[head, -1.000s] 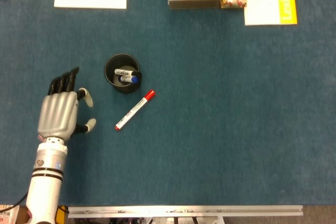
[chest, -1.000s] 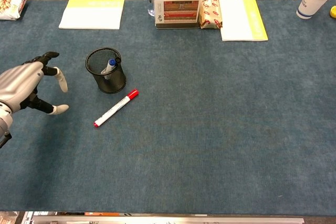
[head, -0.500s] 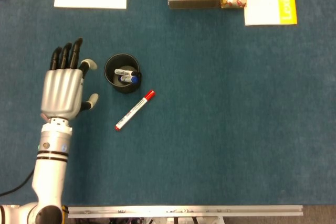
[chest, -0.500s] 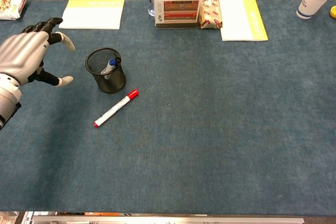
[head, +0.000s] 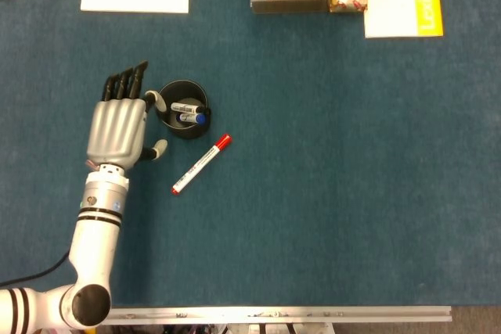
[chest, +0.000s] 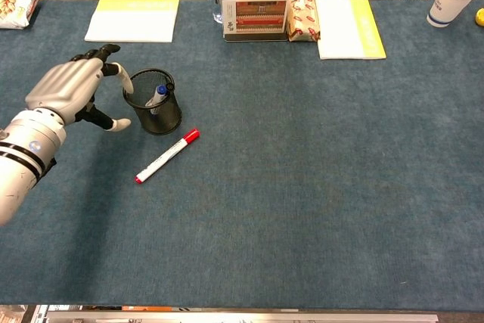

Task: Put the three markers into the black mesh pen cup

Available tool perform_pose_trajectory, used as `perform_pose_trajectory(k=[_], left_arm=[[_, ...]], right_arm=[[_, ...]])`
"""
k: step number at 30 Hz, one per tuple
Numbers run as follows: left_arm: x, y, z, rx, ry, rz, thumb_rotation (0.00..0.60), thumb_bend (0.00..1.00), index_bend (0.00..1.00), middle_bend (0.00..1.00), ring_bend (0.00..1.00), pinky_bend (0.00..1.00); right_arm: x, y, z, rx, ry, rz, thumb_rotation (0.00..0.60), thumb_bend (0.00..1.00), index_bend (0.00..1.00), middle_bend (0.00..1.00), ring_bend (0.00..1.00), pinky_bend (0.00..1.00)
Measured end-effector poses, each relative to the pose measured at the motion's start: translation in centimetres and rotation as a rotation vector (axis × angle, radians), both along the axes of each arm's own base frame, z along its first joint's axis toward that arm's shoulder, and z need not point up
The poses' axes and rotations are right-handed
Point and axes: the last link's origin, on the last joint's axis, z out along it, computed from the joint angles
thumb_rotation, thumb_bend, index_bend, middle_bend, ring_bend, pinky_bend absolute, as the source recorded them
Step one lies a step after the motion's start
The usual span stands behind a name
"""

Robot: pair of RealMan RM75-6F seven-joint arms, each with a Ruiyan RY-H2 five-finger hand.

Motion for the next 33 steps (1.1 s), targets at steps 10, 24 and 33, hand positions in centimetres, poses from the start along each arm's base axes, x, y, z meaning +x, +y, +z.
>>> perform_pose_trajectory(k=[10,24,33], left_arm=[[0.3,0.3,-1.3,-0.012,-0.03,0.005,0.6,0.18,0.5,0.0,0.0,0.07],[0.0,0.3,-1.9,-0.011,-0.022,0.026,0.6,0.23,0.63,0.0,0.0,0.07],[0.1,0.3,-1.6,0.021,-0.018,0.03,0.6,0.28,0.7,0.02,0.0,0.07]], right_arm=[[0.0,0.0,0.1,0.0,-0.001,0.0,0.6,0.0,0.12,0.19,0.11,0.39],[0.0,0.0,0.1,0.003,0.001,-0.004,0.6,0.0,0.12,0.19,0.11,0.39],[0.0,0.0,0.0,0.005,0.001,-0.004,0.6,0.0,0.12,0.19,0.11,0.39]])
